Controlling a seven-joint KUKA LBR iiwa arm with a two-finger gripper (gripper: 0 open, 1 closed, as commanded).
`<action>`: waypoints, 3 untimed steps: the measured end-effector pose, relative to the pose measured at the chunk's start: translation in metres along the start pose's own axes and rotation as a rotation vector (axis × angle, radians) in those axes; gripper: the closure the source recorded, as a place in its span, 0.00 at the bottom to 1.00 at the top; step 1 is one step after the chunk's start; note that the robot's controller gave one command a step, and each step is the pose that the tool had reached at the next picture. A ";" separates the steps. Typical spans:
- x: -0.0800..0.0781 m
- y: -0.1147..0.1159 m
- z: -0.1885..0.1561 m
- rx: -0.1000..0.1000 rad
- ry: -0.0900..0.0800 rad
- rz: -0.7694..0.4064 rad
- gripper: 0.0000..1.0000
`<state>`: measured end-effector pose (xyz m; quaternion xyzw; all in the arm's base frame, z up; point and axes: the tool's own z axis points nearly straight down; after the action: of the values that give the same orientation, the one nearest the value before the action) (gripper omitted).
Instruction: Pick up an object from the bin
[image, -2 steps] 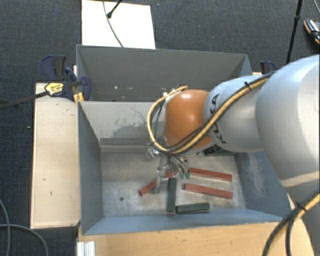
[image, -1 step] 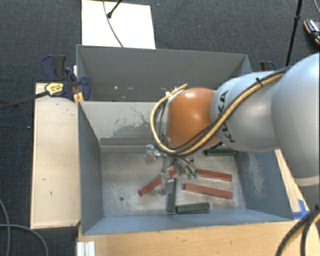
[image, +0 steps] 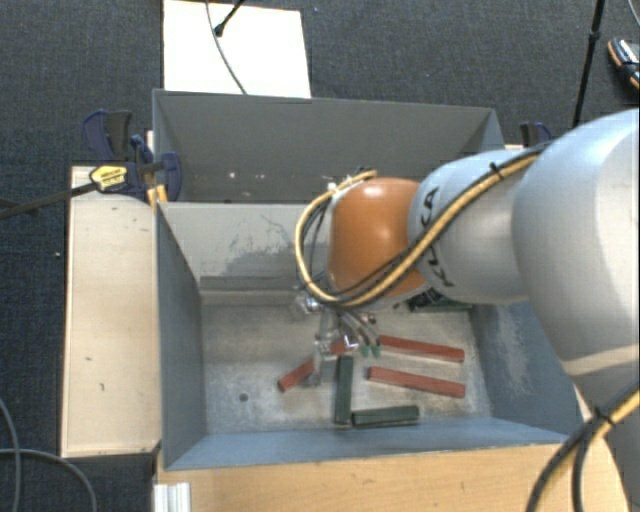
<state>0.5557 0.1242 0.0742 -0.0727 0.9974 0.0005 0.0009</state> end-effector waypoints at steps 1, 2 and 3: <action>0.004 0.008 0.004 0.000 0.003 -0.257 1.00; 0.004 0.008 0.004 0.000 0.003 -0.256 1.00; 0.004 0.008 0.002 -0.001 0.002 -0.255 1.00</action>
Offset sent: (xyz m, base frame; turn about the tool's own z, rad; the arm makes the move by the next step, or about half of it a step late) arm 0.0000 0.0000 0.0000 0.0000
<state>0.5505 0.1320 0.0724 -0.1989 0.9800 0.0006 -0.0002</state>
